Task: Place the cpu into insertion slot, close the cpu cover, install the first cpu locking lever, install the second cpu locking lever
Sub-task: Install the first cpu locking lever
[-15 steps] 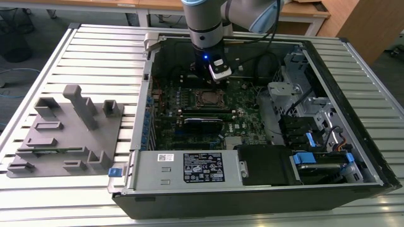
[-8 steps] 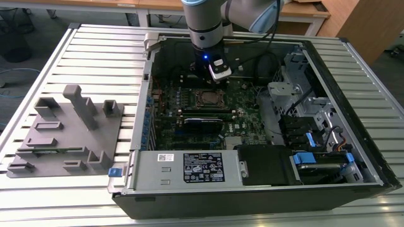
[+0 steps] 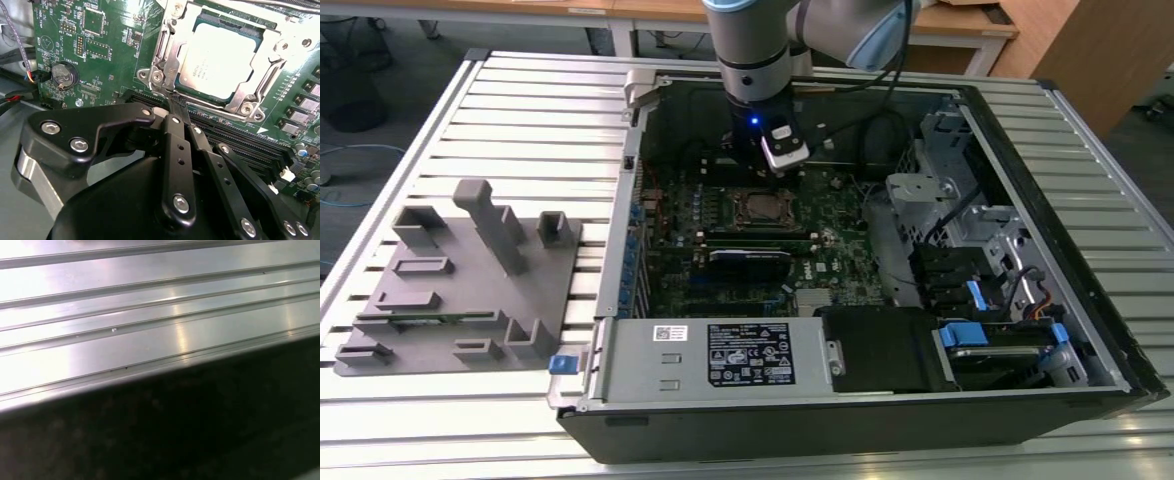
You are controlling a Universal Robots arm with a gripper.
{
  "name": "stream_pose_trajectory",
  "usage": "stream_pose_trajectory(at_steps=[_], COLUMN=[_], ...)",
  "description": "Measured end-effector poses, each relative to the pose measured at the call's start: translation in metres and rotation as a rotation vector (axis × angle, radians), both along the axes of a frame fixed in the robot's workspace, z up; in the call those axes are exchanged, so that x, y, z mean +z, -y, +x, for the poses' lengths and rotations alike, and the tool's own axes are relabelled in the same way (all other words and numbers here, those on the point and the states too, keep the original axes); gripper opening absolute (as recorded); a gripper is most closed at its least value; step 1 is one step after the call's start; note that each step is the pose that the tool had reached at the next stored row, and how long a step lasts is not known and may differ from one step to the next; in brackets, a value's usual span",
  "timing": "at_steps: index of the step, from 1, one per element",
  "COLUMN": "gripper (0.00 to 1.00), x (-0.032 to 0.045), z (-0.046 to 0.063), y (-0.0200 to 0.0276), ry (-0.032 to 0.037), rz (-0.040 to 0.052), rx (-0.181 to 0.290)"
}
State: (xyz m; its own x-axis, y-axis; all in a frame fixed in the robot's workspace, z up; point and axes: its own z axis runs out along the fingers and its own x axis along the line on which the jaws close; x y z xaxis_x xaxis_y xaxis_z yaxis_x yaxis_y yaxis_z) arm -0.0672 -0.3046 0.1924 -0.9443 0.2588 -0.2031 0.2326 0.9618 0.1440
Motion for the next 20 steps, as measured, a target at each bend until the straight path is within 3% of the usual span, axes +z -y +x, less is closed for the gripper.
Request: stream_pose_trajectory(at_steps=[13, 20], gripper=[0.11, 0.11], x=[-0.0009, 0.0071], z=[0.0019, 0.0019], y=[-0.0006, -0.0007], ry=[0.0013, 0.0014], rz=[0.0017, 0.0019], rx=[0.000, 0.000])
